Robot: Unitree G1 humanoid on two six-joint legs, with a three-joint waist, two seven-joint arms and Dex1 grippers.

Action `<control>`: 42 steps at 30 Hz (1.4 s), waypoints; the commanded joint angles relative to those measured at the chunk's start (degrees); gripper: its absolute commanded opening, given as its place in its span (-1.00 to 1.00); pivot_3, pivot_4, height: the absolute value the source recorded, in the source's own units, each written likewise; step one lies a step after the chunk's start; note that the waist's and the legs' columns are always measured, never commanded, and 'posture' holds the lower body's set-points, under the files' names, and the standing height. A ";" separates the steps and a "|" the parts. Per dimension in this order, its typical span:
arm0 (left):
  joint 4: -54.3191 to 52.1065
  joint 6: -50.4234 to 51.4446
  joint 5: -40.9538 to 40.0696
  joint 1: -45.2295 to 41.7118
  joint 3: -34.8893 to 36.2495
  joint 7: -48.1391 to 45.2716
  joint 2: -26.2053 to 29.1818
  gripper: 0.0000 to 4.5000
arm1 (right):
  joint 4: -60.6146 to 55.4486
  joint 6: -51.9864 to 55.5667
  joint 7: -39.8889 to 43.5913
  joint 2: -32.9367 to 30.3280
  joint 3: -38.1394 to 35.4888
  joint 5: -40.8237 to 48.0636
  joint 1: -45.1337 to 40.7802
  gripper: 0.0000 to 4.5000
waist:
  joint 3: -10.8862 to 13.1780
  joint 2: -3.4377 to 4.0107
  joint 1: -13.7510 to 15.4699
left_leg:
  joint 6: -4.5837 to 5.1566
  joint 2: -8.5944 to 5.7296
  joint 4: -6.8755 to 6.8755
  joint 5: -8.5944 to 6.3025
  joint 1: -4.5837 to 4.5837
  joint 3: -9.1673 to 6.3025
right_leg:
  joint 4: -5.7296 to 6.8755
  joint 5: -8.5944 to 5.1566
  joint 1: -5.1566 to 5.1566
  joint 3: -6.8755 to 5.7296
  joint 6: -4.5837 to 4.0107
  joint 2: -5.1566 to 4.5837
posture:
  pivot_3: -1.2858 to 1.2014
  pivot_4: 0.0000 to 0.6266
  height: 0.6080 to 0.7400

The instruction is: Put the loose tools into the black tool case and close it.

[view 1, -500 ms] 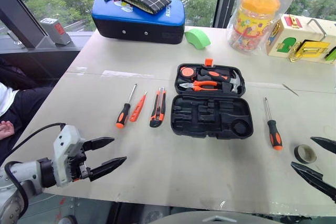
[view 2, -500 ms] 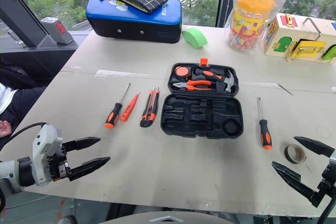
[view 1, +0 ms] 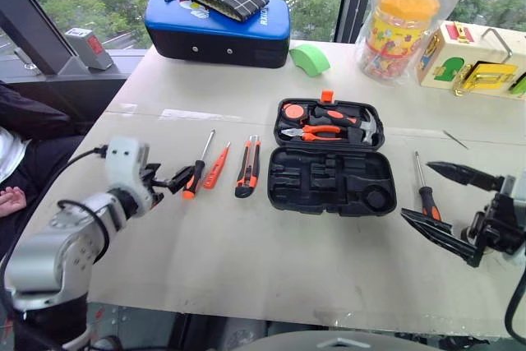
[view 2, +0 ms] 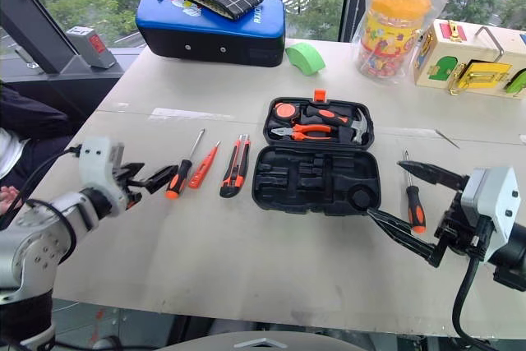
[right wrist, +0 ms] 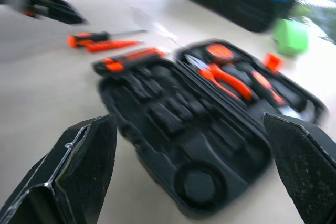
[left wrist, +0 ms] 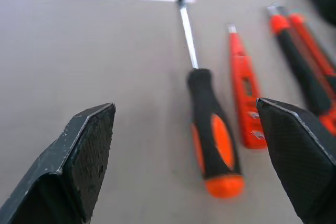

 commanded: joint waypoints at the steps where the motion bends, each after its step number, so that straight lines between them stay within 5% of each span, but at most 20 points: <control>1: 2.03 1.70 3.19 -2.75 -4.37 1.92 0.16 0.94 | -0.06 -1.58 -0.19 -0.42 1.98 -0.60 -2.20 1.00 | 0.00 0.01 0.00 | 0.00 0.00 0.00 0.00 -0.01 0.00 | 0.00 0.00 -0.01 0.00 0.00 0.00 | 0.03 -0.52 1.00; 4: 4.42 2.68 5.65 -3.64 -6.59 3.08 0.08 0.94 | 0.28 -2.37 -0.15 0.09 2.85 -1.68 -2.40 1.00 | 0.00 0.01 -0.20 | -0.02 0.02 -0.01 0.01 -0.02 0.01 | -0.01 0.00 -0.04 0.03 0.00 0.00 | 0.03 -0.52 1.00; 7: 6.09 2.54 6.79 -3.77 -6.44 3.42 -0.43 0.67 | 0.01 -3.12 0.19 0.68 2.56 -2.02 -1.30 1.00 | 0.00 0.01 -0.14 | -0.04 0.05 -0.01 0.02 -0.02 -0.01 | 0.01 0.00 -0.05 0.01 0.00 0.00 | 0.03 -0.52 1.00; 13: 6.49 0.11 7.30 -1.67 -8.01 -0.27 0.27 -0.60 | 0.50 -5.33 1.53 1.93 2.27 -3.55 1.43 1.00 | -0.04 0.09 -0.60 | -0.03 0.04 0.01 0.02 0.09 0.12 | 0.18 0.00 -0.01 0.14 0.00 -0.06 | 0.03 -0.52 1.00; 14: 6.51 -0.77 7.14 -1.65 -7.58 -0.73 -0.03 -0.65 | 0.67 -5.73 1.69 2.08 2.39 -3.86 1.73 1.00 | -0.04 0.09 -0.60 | -0.03 0.05 0.01 0.02 0.15 0.15 | 0.23 0.00 0.00 0.16 0.00 -0.06 | 0.03 -0.52 1.00; 20: 6.54 -12.81 3.31 -6.66 -3.49 -11.99 1.12 -0.65 | 1.26 -7.78 2.99 3.35 2.47 -4.97 3.43 1.00 | 0.02 -0.06 -0.06 | -0.04 0.05 0.03 0.02 0.10 0.10 | 0.24 0.00 -0.05 0.09 -0.01 -0.04 | 0.03 -0.52 1.00; 26: 11.10 -27.90 11.80 -18.90 -23.95 -37.69 10.53 -0.65 | 2.77 -11.74 4.61 5.85 -0.42 -7.10 7.89 1.00 | -0.01 0.25 1.69 | -0.22 -0.19 0.09 0.13 -0.02 0.10 | 0.08 -0.01 -0.03 -0.03 -0.01 0.03 | 0.03 -0.52 1.00; 33: 40.00 -46.65 29.47 -44.39 -45.83 -50.49 -3.31 -0.65 | 3.04 -13.36 7.40 8.73 -12.11 -3.21 17.26 1.00 | 0.00 0.24 2.28 | 0.26 -0.70 0.31 -0.03 -0.11 0.19 | 0.14 -0.04 -0.02 0.11 0.07 0.17 | 0.03 -0.52 1.00; 42: 58.53 -55.67 39.77 -52.68 -51.76 -53.05 -13.29 -0.65 | 6.22 -13.49 9.82 7.02 -20.44 -0.83 19.60 1.00 | 0.05 0.24 0.14 | 0.51 -0.70 0.22 -0.18 -0.11 0.02 | 0.04 -0.13 -0.08 0.34 0.25 0.26 | 0.03 -0.52 1.00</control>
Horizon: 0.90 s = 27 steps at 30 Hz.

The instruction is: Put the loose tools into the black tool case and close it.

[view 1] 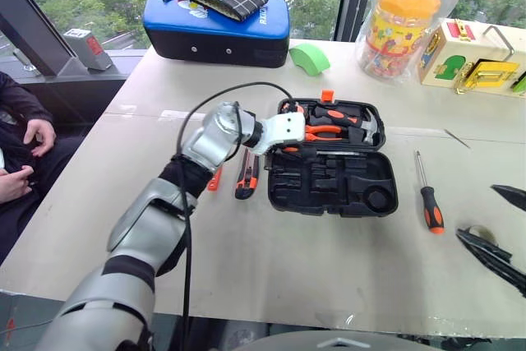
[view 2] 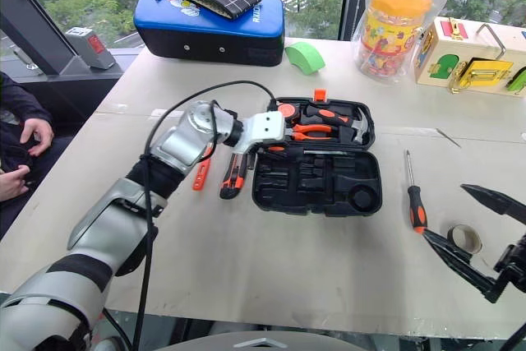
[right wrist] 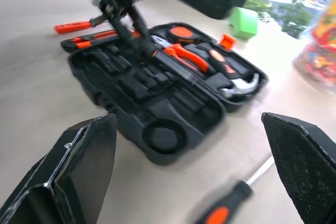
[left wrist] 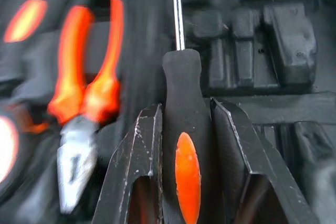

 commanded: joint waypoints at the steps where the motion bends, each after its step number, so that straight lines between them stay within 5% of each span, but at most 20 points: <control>1: 2.58 -1.62 2.93 -1.83 0.39 -0.25 -1.06 -0.65 | 0.11 -0.87 0.42 -0.90 -3.28 1.08 0.03 1.00 | 0.01 0.00 -0.05 | 0.00 0.01 0.00 0.00 -0.01 -0.09 | 0.02 0.00 0.00 0.03 0.00 0.00 | 0.03 -0.52 1.00; 8: 5.98 -4.45 6.07 -2.95 1.08 0.27 -1.67 -0.65 | -2.26 0.09 -1.95 -1.09 -2.01 1.60 -0.61 1.00 | 0.00 0.01 0.21 | -0.01 -0.07 0.10 0.00 -0.01 -0.11 | 0.14 0.00 0.03 0.02 0.02 -0.08 | 0.03 -0.52 1.00; 9: 5.84 -4.44 5.26 -3.12 2.13 0.16 -1.95 -0.19 | -2.50 0.15 -2.30 -1.03 -1.60 1.50 -0.73 1.00 | 0.00 0.01 0.21 | -0.01 -0.07 0.11 0.00 -0.01 -0.11 | 0.15 0.01 0.03 0.02 0.03 -0.08 | 0.03 -0.52 1.00; 12: 1.81 1.54 -0.57 -3.28 7.30 -2.09 -2.24 0.33 | -3.48 0.33 -3.04 -0.66 -0.58 1.48 -0.58 1.00 | 0.02 0.02 0.38 | -0.01 -0.09 0.12 0.01 0.00 -0.12 | 0.18 0.03 0.03 0.00 0.06 -0.11 | 0.03 -0.52 1.00; 15: -4.97 10.40 -7.91 -1.28 12.76 -6.42 -0.38 0.41 | -3.82 0.46 -4.02 -0.68 0.52 1.41 -1.19 1.00 | 0.02 0.03 0.51 | -0.01 -0.08 0.12 0.01 -0.04 -0.16 | 0.18 0.03 0.01 -0.05 0.06 -0.12 | 0.03 -0.52 1.00; 18: -7.05 12.39 -8.17 2.73 15.03 -3.45 0.57 0.03 | -3.81 0.52 -5.35 -0.49 2.59 0.76 -2.55 1.00 | -0.08 0.19 0.40 | -0.08 0.05 0.12 0.05 -0.03 -0.23 | 0.17 0.02 0.03 -0.07 0.07 -0.10 | 0.03 -0.52 1.00; 23: -11.34 16.08 -7.24 8.80 17.99 10.32 -4.92 -0.92 | -5.00 0.93 -8.22 -0.02 5.98 -0.11 -4.13 1.00 | -0.15 0.30 1.07 | -0.06 0.07 0.14 0.04 -0.01 -0.27 | 0.20 -0.01 0.06 -0.01 0.12 -0.16 | 0.03 -0.52 1.00; 27: -10.94 16.08 -5.38 10.92 17.21 18.33 -9.49 -0.97 | -5.97 0.96 -9.56 0.55 6.82 -0.32 -3.83 1.00 | -0.11 0.20 1.33 | -0.04 -0.08 0.32 0.02 -0.18 -0.49 | 0.20 0.03 0.08 -0.07 0.19 -0.24 | 0.03 -0.52 1.00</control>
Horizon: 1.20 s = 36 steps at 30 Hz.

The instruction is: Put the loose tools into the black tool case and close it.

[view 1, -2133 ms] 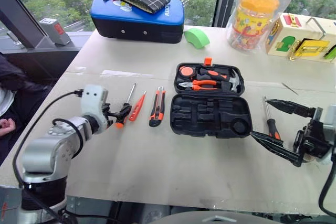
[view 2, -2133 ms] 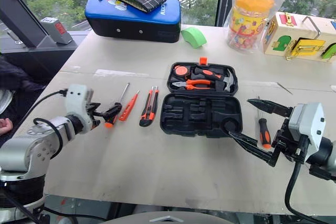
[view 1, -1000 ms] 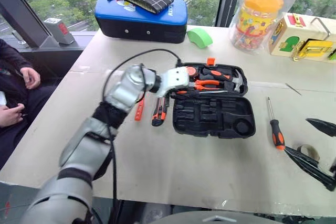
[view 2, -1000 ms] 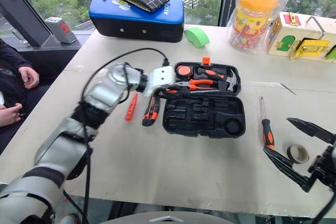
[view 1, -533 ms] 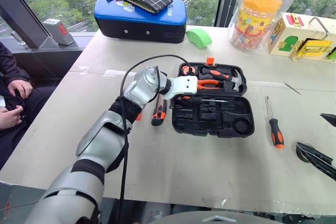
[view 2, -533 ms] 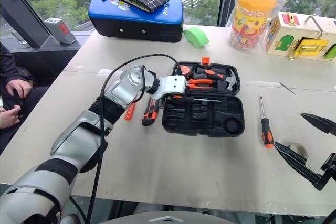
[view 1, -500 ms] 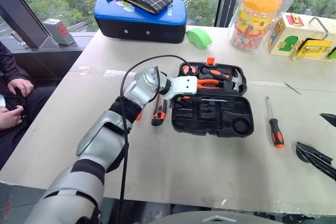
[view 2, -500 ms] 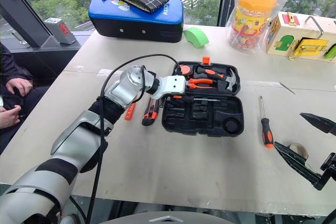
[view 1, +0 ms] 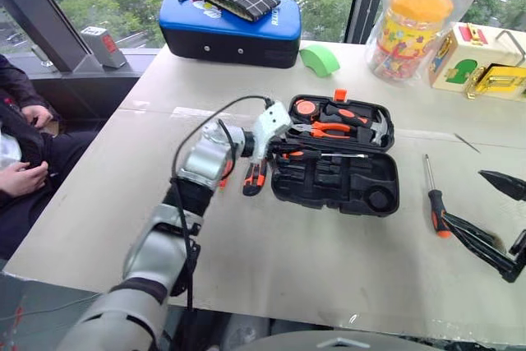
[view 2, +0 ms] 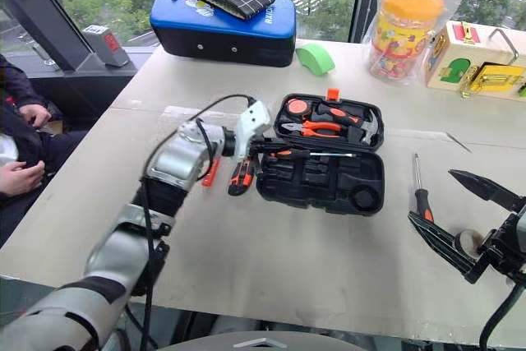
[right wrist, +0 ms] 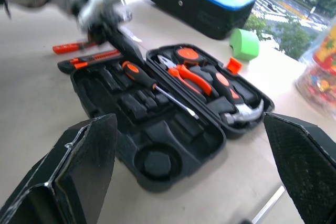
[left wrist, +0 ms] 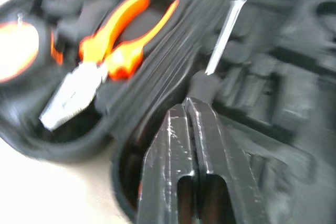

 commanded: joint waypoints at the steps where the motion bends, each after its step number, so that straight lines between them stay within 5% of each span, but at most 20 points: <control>1: -2.10 -0.44 1.92 -0.57 -0.23 6.03 -2.70 -0.97 | -1.93 -0.20 -1.48 0.70 0.09 0.08 0.44 1.00 | -0.01 0.00 -0.03 | 0.00 -0.04 0.02 0.00 -0.03 -0.03 | 0.00 0.02 0.00 0.01 0.04 0.00 | 0.03 -0.52 1.00; 6: -2.65 0.59 8.55 1.34 -7.48 6.38 -1.70 -0.97 | -2.99 0.74 -3.19 0.57 1.08 -1.00 1.42 1.00 | -0.06 0.09 -0.48 | 0.00 -0.11 0.03 0.00 0.11 -0.08 | 0.01 0.04 0.17 0.04 0.07 0.04 | 0.03 -0.52 1.00; 13: 5.29 -17.62 21.10 -0.50 -14.69 14.39 2.50 -0.97 | -3.61 3.45 -6.59 0.14 3.46 -2.44 1.07 1.00 | -0.26 0.24 -0.63 | 0.02 -0.10 0.00 -0.02 0.40 -0.10 | -0.11 0.01 0.77 0.04 0.06 0.04 | 0.03 -0.52 1.00; 21: 13.26 -29.99 25.37 -2.71 -15.56 19.27 4.29 -0.97 | -3.95 3.99 -7.19 -0.08 4.40 -2.51 0.71 1.00 | -0.28 0.27 -0.64 | 0.05 -0.12 0.00 0.01 0.86 -0.10 | -0.02 0.02 1.01 0.14 0.06 0.03 | 0.03 -0.52 1.00; 25: 11.47 -31.51 15.94 -1.98 -8.82 15.25 3.51 -0.97 | -3.92 4.21 -7.34 -0.31 4.20 -2.34 0.44 1.00 | -0.26 0.28 -1.08 | 0.06 -0.11 -0.05 0.01 0.98 -0.08 | 0.01 0.02 1.01 0.22 0.06 0.07 | 0.03 -0.52 1.00; 30: -7.32 -0.99 -12.48 1.14 6.90 2.46 1.37 -0.97 | -4.55 9.23 -13.40 -1.24 6.47 -1.76 -2.23 1.00 | -0.05 0.18 -1.96 | -0.01 0.02 -0.19 0.05 0.60 -0.30 | -0.02 0.01 0.61 -0.01 0.06 0.06 | 0.03 -0.52 1.00; 34: -20.38 15.86 -22.60 4.25 11.15 -0.81 6.17 -0.97 | -4.35 18.53 -22.14 -4.24 11.52 -3.16 -7.16 1.00 | -0.07 0.22 -1.94 | -0.36 -0.04 -0.07 0.26 0.06 -0.56 | -0.03 0.01 0.21 -0.11 0.08 0.06 | 0.03 -0.52 1.00; 36: -28.17 19.80 -26.23 7.68 11.02 -4.56 10.30 -0.74 | -4.48 26.10 -28.80 -7.10 15.89 -7.16 -10.37 1.00 | -0.09 0.28 -1.95 | -0.37 -0.09 -0.16 0.26 0.13 -0.57 | -0.06 0.00 0.25 -0.05 0.08 0.03 | 0.03 -0.52 1.00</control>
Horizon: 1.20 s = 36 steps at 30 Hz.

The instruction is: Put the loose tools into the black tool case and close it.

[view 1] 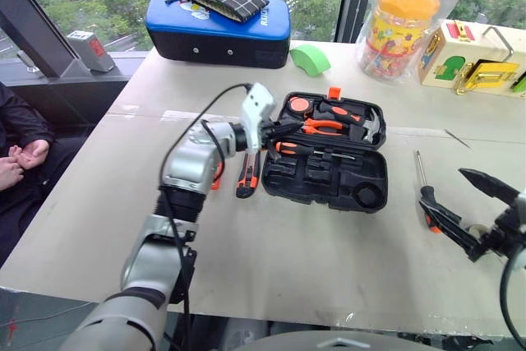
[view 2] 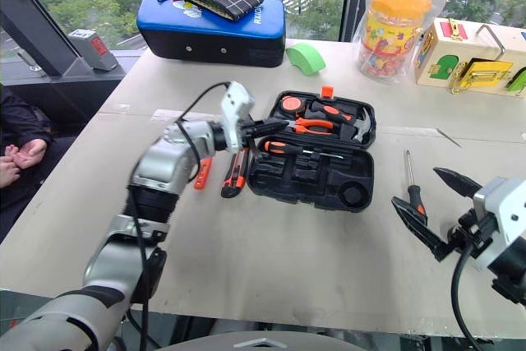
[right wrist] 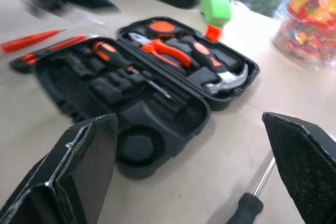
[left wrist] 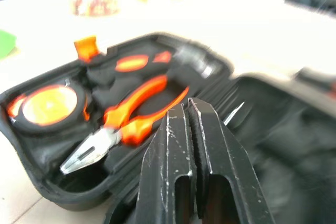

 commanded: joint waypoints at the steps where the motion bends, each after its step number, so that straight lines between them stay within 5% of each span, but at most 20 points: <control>1: -15.85 8.61 -8.73 6.12 0.99 -7.25 6.83 -0.62 | -0.26 14.03 -12.35 -3.89 7.21 -5.33 -5.93 1.00 | 0.00 0.00 -0.13 | -0.01 -0.01 -0.01 0.01 0.03 -0.01 | 0.01 0.00 0.01 0.01 0.00 0.00 | 0.03 -0.52 1.00; 9: -34.21 16.30 -19.39 14.05 3.31 -12.58 18.97 0.96 | 12.38 40.43 -27.58 3.81 15.28 -6.62 -25.18 1.00 | 0.23 -0.12 0.77 | 0.05 -0.11 -0.06 0.02 0.10 -0.19 | 0.05 -0.01 0.07 0.01 -0.03 -0.03 | 0.03 -0.52 1.00; 12: -36.60 16.52 -20.91 14.33 3.54 -12.59 20.67 1.00 | 14.82 43.95 -28.85 5.27 16.45 -8.87 -28.29 0.61 | 0.24 -0.11 0.75 | 0.12 -0.17 -0.06 0.03 0.06 -0.17 | 0.02 0.00 0.05 0.04 -0.02 -0.04 | 0.03 -0.52 1.00; 16: -38.49 16.22 -21.93 15.22 3.65 -11.23 21.33 1.00 | 14.74 47.53 -28.47 4.77 15.34 -10.28 -29.26 -0.26 | 0.21 -0.15 0.63 | 0.13 -0.14 -0.07 0.02 0.02 -0.20 | -0.04 0.00 0.04 0.03 -0.01 0.00 | 0.03 -0.52 1.00; 19: -39.49 15.31 -21.88 16.90 3.80 -10.09 21.26 1.00 | 13.06 47.58 -27.04 2.51 12.88 -10.88 -28.72 -0.70 | 0.22 -0.14 0.93 | 0.14 -0.17 -0.06 0.02 0.00 -0.21 | -0.08 0.00 0.06 0.05 -0.01 -0.01 | 0.03 -0.52 1.00; 23: -39.34 9.25 -22.31 22.62 8.52 -3.38 14.11 1.00 | 8.48 43.16 -18.76 -3.05 9.62 -7.20 -32.02 -0.70 | 0.26 0.10 1.28 | 0.22 -0.21 -0.06 -0.02 -0.04 -0.16 | -0.12 0.00 0.04 0.09 0.00 -0.06 | 0.03 -0.52 1.00; 25: -39.14 9.20 -22.55 26.27 9.95 -5.65 15.96 1.00 | 7.38 40.68 -12.96 -5.18 11.73 -3.72 -37.00 -0.70 | 0.34 -0.13 0.45 | 0.26 -0.17 -0.06 -0.04 0.00 -0.09 | -0.12 0.01 0.05 0.16 0.01 -0.05 | 0.03 -0.52 1.00; 31: -40.21 12.46 -31.35 34.27 19.35 -5.47 19.23 1.00 | 15.62 24.00 3.96 -15.34 38.95 -14.89 -53.43 -0.70 | 0.45 -0.05 -1.48 | 0.25 0.09 -0.27 -0.04 0.15 -0.58 | -0.05 -0.01 0.01 0.05 -0.05 0.08 | 0.03 -0.52 1.00; 36: -43.56 11.78 -32.46 42.39 26.52 -4.59 22.55 1.00 | 35.69 3.22 18.32 -11.80 59.58 -31.58 -67.48 -0.70 | 0.59 -0.15 -1.49 | 0.24 -0.08 -0.20 -0.03 0.07 -0.39 | -0.18 0.00 -0.04 0.13 -0.05 -0.25 | 0.03 -0.52 1.00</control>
